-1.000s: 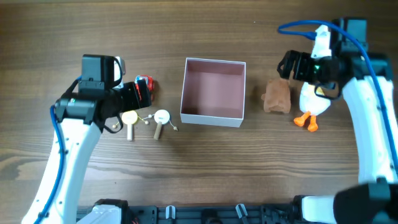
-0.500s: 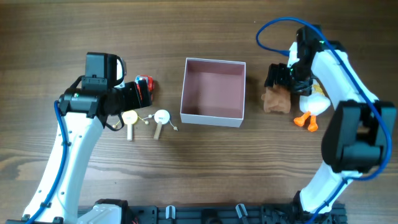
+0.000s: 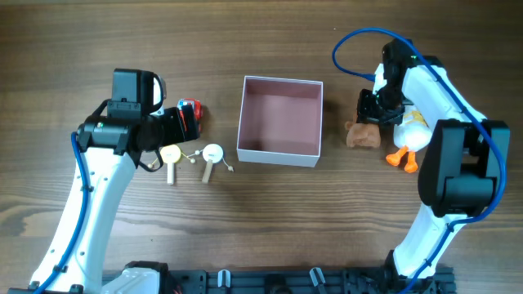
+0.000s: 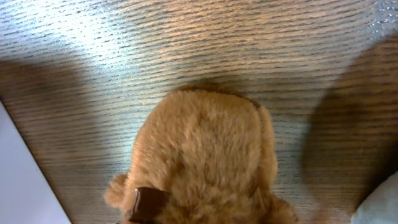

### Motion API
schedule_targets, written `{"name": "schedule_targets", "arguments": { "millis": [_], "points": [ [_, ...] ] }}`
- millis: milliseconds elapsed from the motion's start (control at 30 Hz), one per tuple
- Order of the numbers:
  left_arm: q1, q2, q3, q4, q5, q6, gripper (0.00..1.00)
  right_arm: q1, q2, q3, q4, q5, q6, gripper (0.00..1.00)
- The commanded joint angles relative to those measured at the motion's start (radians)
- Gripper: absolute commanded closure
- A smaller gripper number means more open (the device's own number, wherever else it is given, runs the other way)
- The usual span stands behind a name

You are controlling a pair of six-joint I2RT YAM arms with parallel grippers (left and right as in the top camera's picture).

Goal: Pack container
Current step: 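Carry the brown plush into the white box and release it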

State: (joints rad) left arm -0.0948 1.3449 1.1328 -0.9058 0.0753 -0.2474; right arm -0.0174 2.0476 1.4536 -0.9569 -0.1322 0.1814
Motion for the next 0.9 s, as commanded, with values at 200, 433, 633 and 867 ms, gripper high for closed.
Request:
{"name": "schedule_targets", "arguments": {
  "millis": [200,433,633,867],
  "points": [
    [0.008,0.003,0.019,-0.001,-0.006,0.016,0.0,0.14,-0.347,0.025,-0.082,0.004,0.063,0.95],
    [0.008,0.003,0.019,-0.001,-0.006,0.016,0.0,0.491,-0.602,0.024,0.053,0.09,0.305,0.94],
    [0.008,0.003,0.019,-0.001,-0.006,0.016,0.0,0.637,-0.447,0.01,0.174,0.22,0.372,0.92],
    [0.008,0.003,0.019,-0.001,-0.006,0.016,0.0,0.623,-0.147,0.01,0.397,0.214,0.36,0.89]
  ]
}}
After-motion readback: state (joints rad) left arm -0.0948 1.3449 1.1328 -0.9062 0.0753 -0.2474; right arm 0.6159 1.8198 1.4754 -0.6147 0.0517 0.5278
